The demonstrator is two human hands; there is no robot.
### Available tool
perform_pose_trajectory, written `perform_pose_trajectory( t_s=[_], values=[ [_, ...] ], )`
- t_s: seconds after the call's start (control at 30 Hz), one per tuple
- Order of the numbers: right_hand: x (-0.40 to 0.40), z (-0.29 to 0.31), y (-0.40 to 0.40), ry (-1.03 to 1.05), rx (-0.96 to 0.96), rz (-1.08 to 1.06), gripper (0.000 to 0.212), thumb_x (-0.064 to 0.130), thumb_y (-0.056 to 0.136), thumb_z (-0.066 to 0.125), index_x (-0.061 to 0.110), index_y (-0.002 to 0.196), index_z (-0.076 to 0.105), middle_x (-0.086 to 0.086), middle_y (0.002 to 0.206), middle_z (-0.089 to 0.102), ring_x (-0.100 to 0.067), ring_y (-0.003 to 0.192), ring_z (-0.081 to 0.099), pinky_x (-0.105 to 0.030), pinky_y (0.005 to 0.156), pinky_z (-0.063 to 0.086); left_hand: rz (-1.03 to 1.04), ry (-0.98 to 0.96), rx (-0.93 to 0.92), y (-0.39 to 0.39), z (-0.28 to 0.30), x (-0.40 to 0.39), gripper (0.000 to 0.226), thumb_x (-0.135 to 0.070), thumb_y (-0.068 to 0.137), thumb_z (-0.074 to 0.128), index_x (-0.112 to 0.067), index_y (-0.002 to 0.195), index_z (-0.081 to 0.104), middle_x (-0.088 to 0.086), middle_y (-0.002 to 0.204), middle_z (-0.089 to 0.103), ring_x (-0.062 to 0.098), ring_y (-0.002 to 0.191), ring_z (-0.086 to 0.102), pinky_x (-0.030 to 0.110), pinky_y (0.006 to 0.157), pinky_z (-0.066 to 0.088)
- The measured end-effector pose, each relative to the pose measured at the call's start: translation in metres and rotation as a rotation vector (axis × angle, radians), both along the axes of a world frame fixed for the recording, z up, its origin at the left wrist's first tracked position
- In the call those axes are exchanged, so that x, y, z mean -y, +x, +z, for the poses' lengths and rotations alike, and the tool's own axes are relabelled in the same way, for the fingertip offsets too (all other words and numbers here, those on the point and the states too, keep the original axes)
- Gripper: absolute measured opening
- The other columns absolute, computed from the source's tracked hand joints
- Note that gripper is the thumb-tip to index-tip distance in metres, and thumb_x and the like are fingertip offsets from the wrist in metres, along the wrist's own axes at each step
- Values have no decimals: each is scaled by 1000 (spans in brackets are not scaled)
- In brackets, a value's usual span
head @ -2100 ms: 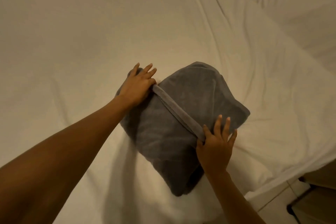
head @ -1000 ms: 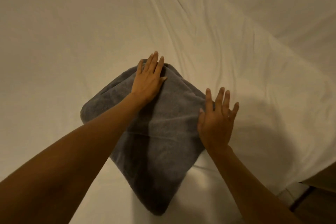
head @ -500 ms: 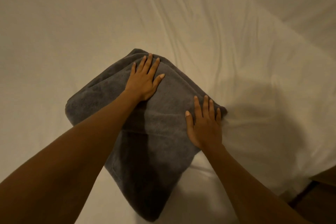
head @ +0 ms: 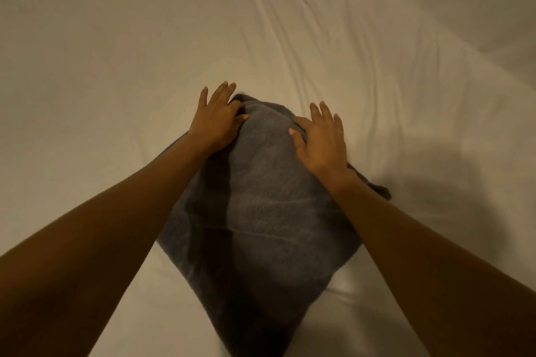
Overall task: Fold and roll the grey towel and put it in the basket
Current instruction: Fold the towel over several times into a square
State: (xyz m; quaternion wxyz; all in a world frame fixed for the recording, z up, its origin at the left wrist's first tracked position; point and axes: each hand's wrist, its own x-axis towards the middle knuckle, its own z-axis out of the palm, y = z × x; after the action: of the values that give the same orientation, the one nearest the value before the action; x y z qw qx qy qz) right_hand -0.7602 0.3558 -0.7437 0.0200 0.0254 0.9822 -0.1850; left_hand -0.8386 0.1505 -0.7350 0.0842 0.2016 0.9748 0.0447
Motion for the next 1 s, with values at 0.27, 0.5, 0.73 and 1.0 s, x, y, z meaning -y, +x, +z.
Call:
perform_pose_trajectory(
  t_s=[0.27, 0.5, 0.73, 1.0],
  values=[
    [22, 8, -36, -31, 6, 6, 38, 38, 97, 45, 16, 122, 62, -16, 153, 26, -29, 144, 13, -43, 117, 6, 222, 44, -116, 22, -11, 21, 51, -47, 97, 36, -13, 133, 49, 12, 155, 24, 26, 145, 15, 48, 116, -7],
    [39, 1, -34, 181, -40, 56, 36, 37, 98, 39, 17, 101, 68, -13, 158, 8, -25, 146, 1, -44, 115, -7, 172, 59, -159, 29, -13, 17, 39, -43, 97, 38, -24, 123, 61, 10, 156, 20, 26, 146, 12, 51, 113, -12],
    [45, -15, -32, 180, -95, 15, 36, 30, 100, 36, 11, 125, 55, -14, 154, 25, -26, 145, 13, -45, 116, -3, 171, 274, -333, 38, -22, 5, 25, -30, 92, 52, -13, 92, 71, 19, 140, 46, 34, 131, 42, 50, 113, -2],
    [51, -36, -13, 117, -178, -80, 38, 33, 101, 33, 9, 125, 53, -16, 144, 43, -30, 140, 28, -47, 115, 6, 301, 215, -227, 42, -33, 4, 29, -32, 96, 47, -9, 103, 63, 16, 149, 33, 28, 139, 29, 52, 114, -7]
  ],
)
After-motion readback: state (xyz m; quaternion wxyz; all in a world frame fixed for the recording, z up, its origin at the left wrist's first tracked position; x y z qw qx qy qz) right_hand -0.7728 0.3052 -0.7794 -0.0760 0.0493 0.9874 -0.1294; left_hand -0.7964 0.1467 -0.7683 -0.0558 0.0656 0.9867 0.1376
